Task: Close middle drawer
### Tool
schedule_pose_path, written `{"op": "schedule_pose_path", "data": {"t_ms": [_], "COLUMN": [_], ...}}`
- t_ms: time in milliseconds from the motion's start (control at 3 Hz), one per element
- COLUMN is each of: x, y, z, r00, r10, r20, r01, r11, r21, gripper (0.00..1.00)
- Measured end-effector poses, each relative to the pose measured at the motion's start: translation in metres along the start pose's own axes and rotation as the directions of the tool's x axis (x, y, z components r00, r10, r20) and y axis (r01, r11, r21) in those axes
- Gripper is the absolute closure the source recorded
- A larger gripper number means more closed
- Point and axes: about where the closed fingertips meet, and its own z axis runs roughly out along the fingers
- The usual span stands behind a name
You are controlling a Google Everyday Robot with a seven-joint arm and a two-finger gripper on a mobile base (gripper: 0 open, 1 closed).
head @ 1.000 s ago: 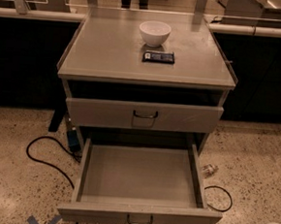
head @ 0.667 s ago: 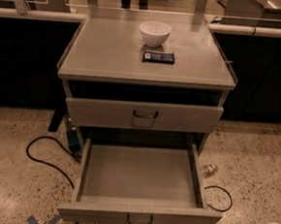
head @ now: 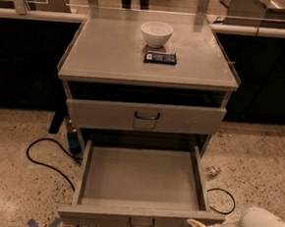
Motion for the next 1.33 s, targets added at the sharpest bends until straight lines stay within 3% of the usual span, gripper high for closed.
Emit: {"op": "schedule_pose_path", "data": {"t_ms": [333,667,1000,1333], "x": [-0.001,0.002,0.023,0.023], "y": [-0.007,-0.005,0.001,0.001], "z": [0.000,0.002,0.030,0.030], "r00": [1.000,1.000,0.999,0.999], "r10": [-0.001,0.007,0.045,0.045], "r20": [0.001,0.003,0.009,0.009], "r01": [0.001,-0.007,-0.045,-0.045], "r11": [0.9997,0.9997,0.9977,0.9977], "r21": [0.026,0.021,-0.052,-0.052], "gripper": [0.00,0.00,0.00,0.00]}}
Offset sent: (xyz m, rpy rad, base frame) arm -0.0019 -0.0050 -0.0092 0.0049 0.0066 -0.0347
